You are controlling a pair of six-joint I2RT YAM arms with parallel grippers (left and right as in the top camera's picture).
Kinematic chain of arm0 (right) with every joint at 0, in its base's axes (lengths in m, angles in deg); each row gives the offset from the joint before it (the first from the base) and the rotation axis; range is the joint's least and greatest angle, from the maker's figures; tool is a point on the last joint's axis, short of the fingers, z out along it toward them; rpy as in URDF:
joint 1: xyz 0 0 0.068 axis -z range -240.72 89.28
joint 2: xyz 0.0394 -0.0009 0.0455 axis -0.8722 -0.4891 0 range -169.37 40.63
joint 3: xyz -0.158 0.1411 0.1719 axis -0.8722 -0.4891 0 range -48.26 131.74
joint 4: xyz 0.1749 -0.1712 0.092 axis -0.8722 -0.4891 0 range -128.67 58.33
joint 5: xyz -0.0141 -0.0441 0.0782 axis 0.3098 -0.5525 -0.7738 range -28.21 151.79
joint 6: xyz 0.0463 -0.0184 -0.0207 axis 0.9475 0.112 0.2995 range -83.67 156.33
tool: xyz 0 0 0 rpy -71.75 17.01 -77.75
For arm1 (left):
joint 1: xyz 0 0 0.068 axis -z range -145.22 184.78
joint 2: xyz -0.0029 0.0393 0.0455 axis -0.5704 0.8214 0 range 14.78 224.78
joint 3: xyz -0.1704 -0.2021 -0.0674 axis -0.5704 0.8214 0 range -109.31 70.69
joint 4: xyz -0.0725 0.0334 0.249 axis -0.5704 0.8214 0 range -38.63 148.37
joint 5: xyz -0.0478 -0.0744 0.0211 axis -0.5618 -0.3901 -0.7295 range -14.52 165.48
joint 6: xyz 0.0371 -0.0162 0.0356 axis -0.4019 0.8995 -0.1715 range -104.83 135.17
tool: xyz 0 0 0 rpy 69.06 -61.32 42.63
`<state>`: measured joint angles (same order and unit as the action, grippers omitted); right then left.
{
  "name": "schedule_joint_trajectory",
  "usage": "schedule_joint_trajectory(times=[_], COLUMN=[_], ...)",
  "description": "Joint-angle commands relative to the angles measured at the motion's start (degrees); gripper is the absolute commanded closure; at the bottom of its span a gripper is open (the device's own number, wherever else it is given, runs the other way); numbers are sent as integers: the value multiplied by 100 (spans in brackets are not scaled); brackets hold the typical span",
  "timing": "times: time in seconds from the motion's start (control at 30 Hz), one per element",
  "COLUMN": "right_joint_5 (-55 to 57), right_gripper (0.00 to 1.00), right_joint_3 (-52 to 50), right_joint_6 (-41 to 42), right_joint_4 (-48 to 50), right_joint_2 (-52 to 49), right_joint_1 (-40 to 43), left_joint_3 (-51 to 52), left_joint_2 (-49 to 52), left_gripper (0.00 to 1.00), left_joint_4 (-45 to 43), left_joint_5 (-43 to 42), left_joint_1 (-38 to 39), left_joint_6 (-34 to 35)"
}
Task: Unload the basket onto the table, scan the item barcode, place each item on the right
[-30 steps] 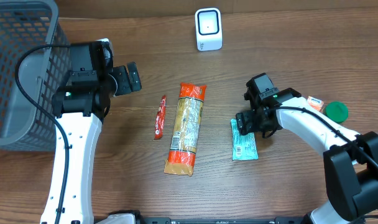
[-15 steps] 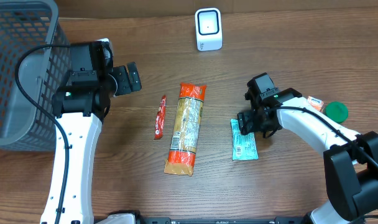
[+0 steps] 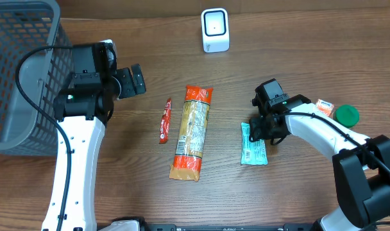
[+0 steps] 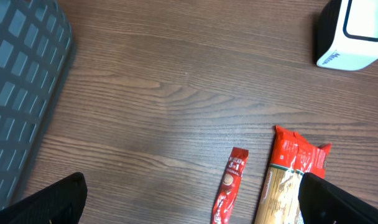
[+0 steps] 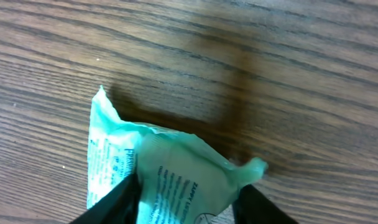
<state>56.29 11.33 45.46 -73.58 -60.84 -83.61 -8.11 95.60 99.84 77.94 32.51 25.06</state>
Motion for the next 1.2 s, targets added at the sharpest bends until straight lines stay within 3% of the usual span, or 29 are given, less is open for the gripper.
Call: schedule_joint_trajectory(times=[0.0,0.23,0.27,0.63,0.73,0.9,1.17], right_joint_5=[107,-138,-219,-881,-879,-1014,-1071], right_gripper=[56,48,43,40,39,30,33], right_joint_3=[-66,-59,-59,-142,-293,-647,-911], right_joint_6=[9,13,13,52,57,136,136], right_joint_4=[22,-2,-48,-490,-358,138,592], right_joint_2=[4,516,586,621,621,621,621], right_joint_1=[20,114,179,608,592,592,592], left_joint_3=[-31,-31,-31,-31,-31,-31,-31], left_joint_2=[31,31,31,31,31,31,31], left_gripper=[0,0,0,0,0,0,0], left_joint_4=[-4,-4,-4,-4,-4,-4,-4], left_joint_5=[72,72,72,72,72,72,72], left_joint_1=[2,2,2,2,2,2,2], left_joint_6=[-72,-72,-72,-72,-72,-72,-72])
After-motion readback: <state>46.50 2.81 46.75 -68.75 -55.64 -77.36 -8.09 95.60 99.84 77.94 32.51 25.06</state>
